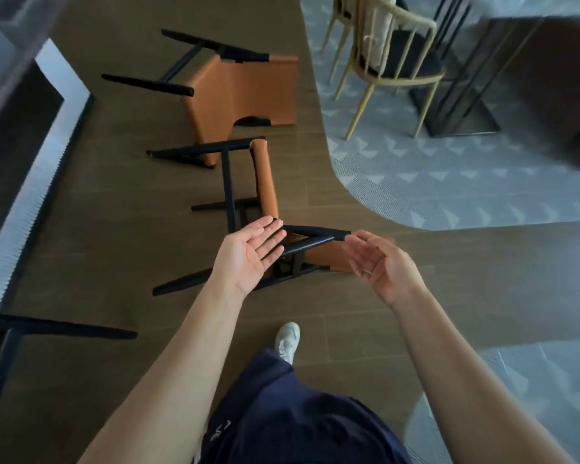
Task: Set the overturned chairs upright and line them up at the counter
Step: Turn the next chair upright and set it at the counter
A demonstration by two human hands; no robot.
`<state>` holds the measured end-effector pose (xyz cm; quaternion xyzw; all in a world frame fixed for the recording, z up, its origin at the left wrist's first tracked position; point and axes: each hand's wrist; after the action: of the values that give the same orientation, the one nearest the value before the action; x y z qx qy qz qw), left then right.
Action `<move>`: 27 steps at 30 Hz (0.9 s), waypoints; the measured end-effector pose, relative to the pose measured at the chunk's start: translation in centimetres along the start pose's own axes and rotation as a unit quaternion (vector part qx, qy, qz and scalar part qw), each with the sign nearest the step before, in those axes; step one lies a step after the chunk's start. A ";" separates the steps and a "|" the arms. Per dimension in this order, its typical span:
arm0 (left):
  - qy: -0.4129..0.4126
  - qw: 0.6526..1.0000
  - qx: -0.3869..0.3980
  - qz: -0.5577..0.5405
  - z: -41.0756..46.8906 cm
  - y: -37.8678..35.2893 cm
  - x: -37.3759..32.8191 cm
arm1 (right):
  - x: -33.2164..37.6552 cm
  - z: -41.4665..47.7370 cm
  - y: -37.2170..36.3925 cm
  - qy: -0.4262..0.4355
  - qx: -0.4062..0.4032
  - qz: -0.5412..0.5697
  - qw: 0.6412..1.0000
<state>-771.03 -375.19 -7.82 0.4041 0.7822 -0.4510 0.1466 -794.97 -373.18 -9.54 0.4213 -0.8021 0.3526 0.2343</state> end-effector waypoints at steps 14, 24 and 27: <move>0.078 0.991 0.036 0.101 15.5 -12.5 1.8 | 9.1 8.9 6.2 0.005 -0.117 0.114 0.987; 0.074 0.984 0.002 0.163 22.4 -20.7 7.3 | 15.6 16.7 12.7 -0.059 -0.121 0.107 0.985; 0.042 0.985 -0.013 0.169 24.6 -23.4 9.2 | 17.9 19.9 15.0 -0.081 -0.098 0.072 0.989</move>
<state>-797.99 -397.06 -13.07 0.5475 0.7138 -0.3918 0.1930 -818.72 -391.54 -15.76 0.3641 -0.8776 0.2527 0.1828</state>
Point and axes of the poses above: each hand's wrist, its own z-axis towards the middle knuckle, its own y-axis out of the back of the hand, x = y × z, and after that the axes turned 1 degree about -y, right-handed
